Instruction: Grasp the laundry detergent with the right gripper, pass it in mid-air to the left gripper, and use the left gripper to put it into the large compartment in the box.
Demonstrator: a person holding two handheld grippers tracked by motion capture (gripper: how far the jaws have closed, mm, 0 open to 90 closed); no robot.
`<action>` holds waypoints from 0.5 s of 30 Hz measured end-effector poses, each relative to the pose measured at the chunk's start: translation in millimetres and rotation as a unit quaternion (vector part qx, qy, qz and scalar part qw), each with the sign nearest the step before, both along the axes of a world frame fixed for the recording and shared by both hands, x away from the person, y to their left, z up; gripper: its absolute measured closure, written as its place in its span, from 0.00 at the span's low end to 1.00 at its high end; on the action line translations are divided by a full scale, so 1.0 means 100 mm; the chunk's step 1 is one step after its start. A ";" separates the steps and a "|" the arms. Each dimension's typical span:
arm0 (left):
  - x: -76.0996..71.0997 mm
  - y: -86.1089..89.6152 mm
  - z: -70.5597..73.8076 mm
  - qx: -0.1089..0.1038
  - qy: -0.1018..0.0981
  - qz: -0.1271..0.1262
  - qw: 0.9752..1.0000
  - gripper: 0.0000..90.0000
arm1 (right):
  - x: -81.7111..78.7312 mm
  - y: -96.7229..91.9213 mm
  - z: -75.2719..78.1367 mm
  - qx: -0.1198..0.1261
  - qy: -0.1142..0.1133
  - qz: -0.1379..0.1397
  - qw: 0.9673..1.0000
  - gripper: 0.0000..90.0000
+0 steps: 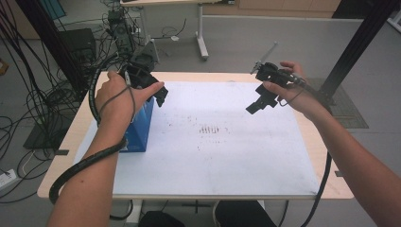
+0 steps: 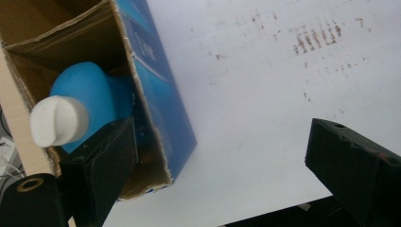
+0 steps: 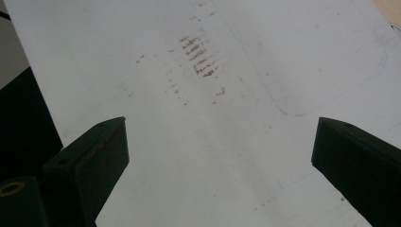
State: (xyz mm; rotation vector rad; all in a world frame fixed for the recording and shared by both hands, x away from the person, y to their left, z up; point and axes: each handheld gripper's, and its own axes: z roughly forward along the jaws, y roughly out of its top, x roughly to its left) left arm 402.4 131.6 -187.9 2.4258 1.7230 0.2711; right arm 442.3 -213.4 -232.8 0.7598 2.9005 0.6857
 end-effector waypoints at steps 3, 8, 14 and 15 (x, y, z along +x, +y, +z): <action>-0.01 -0.05 -0.01 -0.001 0.001 -0.007 1.000 0.11 | 0.08 -0.05 -0.02 -0.002 0.004 -0.013 1.000 0.05; -0.02 -0.10 -0.04 -0.004 0.004 -0.013 1.000 0.10 | 0.15 -0.10 -0.05 -0.002 0.011 -0.030 0.999 0.05; -0.03 -0.12 -0.08 -0.013 0.009 -0.017 1.000 0.10 | 0.22 -0.14 -0.06 -0.006 0.018 -0.041 0.999 0.05; -0.03 -0.12 -0.08 -0.014 0.008 -0.018 1.000 0.10 | 0.23 -0.15 -0.06 -0.007 0.018 -0.043 0.999 0.05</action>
